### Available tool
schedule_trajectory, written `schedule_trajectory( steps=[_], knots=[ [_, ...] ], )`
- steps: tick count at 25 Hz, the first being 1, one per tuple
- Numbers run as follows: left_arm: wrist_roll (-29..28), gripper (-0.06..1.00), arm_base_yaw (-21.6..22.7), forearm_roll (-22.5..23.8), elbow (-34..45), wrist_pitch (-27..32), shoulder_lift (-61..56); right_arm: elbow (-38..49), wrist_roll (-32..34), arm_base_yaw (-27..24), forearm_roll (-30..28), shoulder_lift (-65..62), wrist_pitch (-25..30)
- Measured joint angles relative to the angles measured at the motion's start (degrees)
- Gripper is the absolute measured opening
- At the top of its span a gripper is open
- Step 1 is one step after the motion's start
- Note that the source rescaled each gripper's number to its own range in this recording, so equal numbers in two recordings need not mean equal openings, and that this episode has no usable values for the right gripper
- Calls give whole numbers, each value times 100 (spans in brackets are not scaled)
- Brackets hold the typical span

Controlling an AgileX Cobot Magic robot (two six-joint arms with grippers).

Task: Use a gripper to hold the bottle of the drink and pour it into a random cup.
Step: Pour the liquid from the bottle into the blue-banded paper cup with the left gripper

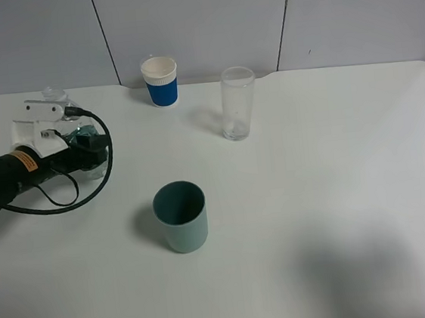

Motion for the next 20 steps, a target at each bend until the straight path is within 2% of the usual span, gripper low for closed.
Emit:
schedule_trajectory(
  steps=[4, 12, 15, 16, 20],
  knots=[
    [43, 0, 0, -54, 5, 445, -415, 0, 0, 0, 0, 0, 0],
    [110, 0, 0, -106, 11, 783, -990, 0, 0, 0, 0, 0, 0],
    [135, 0, -36, -145, -30, 1105, -1137, 0, 0, 0, 0, 0, 0],
    [152, 0, -57, -147, -161, 1639, -1244, 0, 0, 0, 0, 0, 0],
    [152, 0, -63, -147, -548, 2761, -1489, 0, 0, 0, 0, 0, 0]
  ],
)
